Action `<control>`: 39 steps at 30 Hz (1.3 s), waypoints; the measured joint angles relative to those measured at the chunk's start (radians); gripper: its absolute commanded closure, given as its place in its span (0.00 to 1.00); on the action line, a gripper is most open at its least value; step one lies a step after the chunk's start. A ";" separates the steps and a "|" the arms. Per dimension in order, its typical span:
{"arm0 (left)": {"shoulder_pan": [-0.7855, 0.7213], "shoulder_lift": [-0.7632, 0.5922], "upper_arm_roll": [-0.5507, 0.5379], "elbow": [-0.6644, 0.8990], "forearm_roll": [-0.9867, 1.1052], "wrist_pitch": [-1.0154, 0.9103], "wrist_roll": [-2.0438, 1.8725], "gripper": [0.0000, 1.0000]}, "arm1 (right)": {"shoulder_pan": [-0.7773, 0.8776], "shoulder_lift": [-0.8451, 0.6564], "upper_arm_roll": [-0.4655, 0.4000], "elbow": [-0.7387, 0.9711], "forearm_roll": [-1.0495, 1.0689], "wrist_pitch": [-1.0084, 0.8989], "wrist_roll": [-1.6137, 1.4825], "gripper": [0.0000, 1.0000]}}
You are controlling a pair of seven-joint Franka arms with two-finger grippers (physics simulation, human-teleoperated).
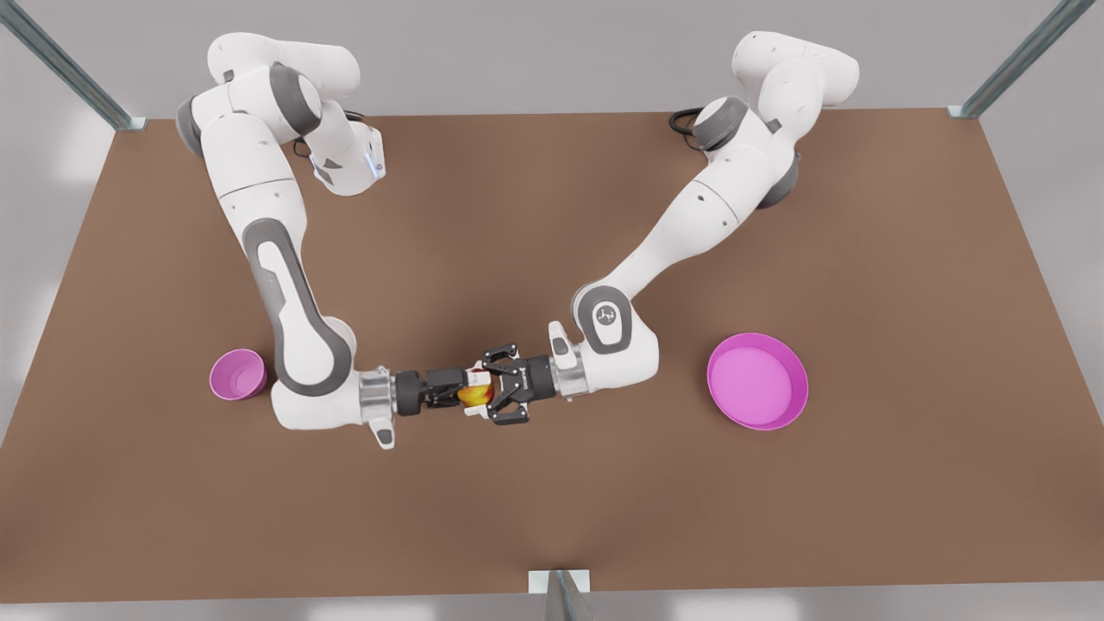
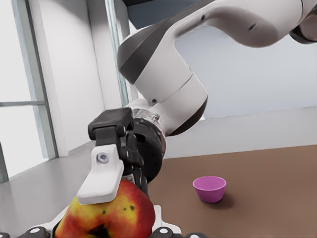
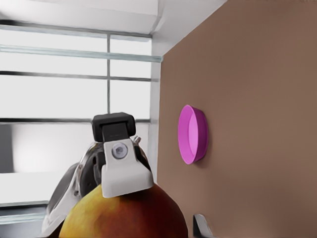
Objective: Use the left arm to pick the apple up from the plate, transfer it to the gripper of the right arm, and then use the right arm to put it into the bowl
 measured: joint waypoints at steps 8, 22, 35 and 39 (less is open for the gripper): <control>0.001 0.000 0.000 0.000 -0.005 -0.004 0.009 0.00 | -0.002 0.000 0.012 0.000 0.005 0.041 -0.033 0.43; 0.009 -0.008 0.008 -0.001 -0.009 -0.008 0.000 0.00 | -0.153 -0.025 0.012 -0.028 -0.208 -0.053 -0.100 0.43; 0.459 -0.511 0.207 -0.021 1.536 -0.904 -0.807 0.00 | -0.329 -0.125 0.011 -0.036 -0.851 -0.239 -0.147 0.43; 0.351 -0.927 0.561 -0.527 1.455 -0.944 -1.084 0.00 | -0.368 -0.119 0.004 -0.031 -1.001 -0.257 -0.162 0.43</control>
